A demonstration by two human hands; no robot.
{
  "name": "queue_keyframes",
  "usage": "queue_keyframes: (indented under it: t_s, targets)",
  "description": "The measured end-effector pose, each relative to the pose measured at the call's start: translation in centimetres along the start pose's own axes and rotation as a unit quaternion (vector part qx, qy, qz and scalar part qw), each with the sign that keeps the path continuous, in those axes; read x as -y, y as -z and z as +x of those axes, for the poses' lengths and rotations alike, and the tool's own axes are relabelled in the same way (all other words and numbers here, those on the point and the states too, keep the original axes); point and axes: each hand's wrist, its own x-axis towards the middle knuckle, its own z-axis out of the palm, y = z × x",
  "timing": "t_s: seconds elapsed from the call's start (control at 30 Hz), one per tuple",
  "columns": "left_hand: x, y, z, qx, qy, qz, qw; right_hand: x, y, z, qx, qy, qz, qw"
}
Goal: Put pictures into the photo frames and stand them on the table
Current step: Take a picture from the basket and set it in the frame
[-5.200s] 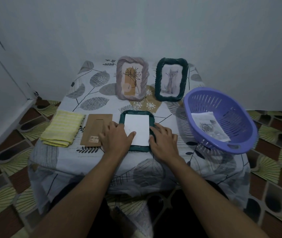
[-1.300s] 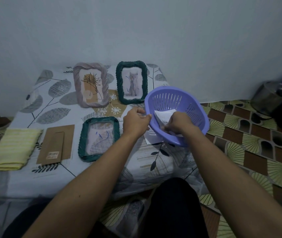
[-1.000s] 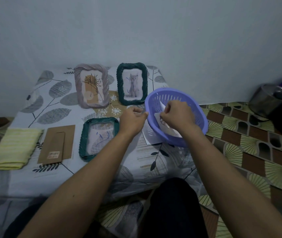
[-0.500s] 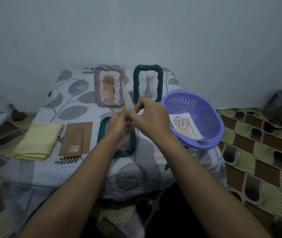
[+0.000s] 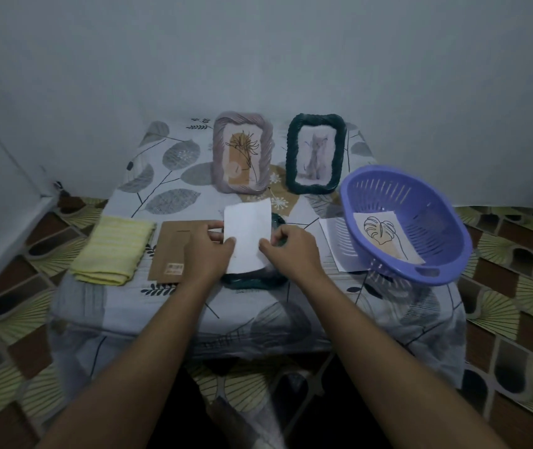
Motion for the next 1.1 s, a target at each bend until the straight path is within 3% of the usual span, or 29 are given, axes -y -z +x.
queue_keyframes:
  t_s: [0.13,0.33,0.47,0.7,1.1]
  targets:
    - [0.7,-0.4,-0.5,0.000,-0.060,0.083,0.995,-1.3,-0.4,-0.1,0.007,-0.006,-0.102,0.995]
    - [1.7,-1.4,-0.6,0.000,-0.087,0.166,0.982,-2.7,-0.5,0.1,0.011,-0.014,-0.160,0.987]
    - [1.8,-1.5,-0.6,-0.028,-0.080,0.243,0.966,-3.5,-0.7,0.3,0.006,-0.007,-0.139,0.990]
    - [1.4,-1.3,-0.7,-0.001,-0.083,0.290,0.954,-4.0,-1.0,0.6,0.035,0.016,-0.145,0.989]
    - [0.8,-2.2,1.4,0.031,-0.128,0.415,0.900,-4.3,-1.6,1.2,0.028,0.026,-0.149,0.988]
